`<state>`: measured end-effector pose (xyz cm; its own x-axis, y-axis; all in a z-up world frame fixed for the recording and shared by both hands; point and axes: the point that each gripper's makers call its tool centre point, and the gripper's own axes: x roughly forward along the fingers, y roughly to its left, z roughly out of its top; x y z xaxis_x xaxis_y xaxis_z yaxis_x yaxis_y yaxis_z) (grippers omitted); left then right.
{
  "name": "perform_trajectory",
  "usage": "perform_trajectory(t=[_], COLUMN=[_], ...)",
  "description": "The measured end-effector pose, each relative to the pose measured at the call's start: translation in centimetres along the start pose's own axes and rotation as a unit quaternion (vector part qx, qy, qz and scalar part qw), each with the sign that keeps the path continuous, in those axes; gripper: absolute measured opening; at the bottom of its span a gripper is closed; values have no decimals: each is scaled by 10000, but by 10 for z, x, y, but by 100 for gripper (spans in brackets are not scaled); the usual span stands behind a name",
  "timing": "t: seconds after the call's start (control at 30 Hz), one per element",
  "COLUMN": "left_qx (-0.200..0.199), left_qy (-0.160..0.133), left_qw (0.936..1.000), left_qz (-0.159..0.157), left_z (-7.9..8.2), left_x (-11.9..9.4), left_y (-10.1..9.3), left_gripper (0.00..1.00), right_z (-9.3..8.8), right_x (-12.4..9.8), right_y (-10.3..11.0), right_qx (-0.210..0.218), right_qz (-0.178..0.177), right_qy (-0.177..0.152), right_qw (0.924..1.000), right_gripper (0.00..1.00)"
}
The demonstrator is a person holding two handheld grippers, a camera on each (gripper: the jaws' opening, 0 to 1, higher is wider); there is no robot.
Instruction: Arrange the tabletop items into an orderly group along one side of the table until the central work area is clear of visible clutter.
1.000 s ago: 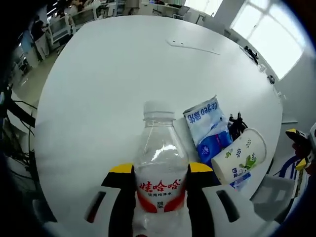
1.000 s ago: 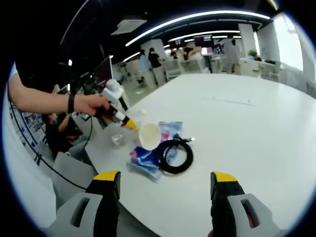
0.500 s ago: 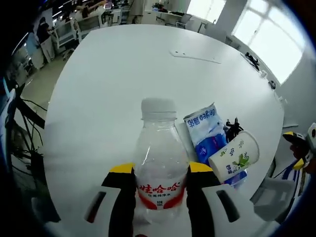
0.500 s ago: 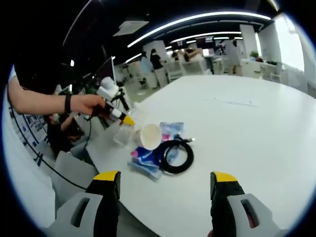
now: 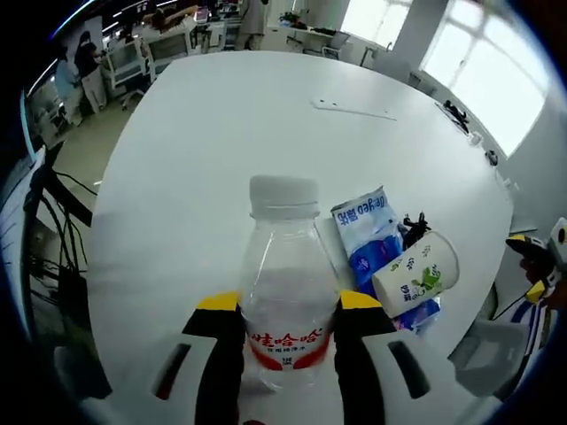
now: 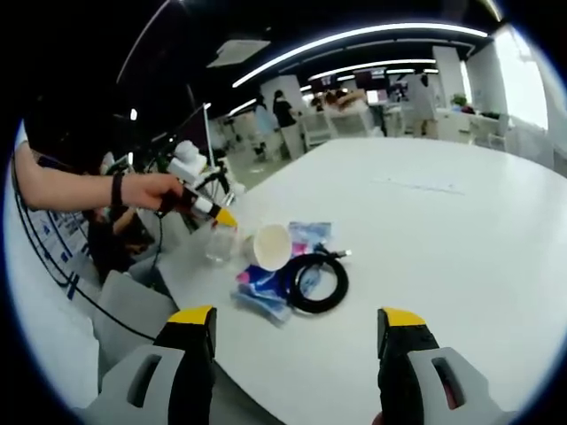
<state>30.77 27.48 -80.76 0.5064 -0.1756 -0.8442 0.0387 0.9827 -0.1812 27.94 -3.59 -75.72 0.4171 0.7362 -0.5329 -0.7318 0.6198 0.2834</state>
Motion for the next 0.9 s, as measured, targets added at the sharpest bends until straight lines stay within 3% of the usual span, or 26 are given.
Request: perform_trajectory(t=[0.33, 0.6, 0.9], left_qx=[-58, 70, 184], left_qy=[-275, -610, -972], left_qw=[9995, 9977, 9939], left_qz=[142, 299, 485], left_z=[-5, -8, -13], left_x=[-16, -13, -13], left_y=[3, 11, 12], left_gripper=[37, 37, 38], right_z=[4, 7, 26], right_x=[3, 7, -1], right_y=[2, 5, 3], right_qx=[-100, -199, -398], right_qz=[121, 204, 107], right_qy=[17, 50, -9], right_qw=[9999, 9996, 9992], right_gripper=[75, 75, 76])
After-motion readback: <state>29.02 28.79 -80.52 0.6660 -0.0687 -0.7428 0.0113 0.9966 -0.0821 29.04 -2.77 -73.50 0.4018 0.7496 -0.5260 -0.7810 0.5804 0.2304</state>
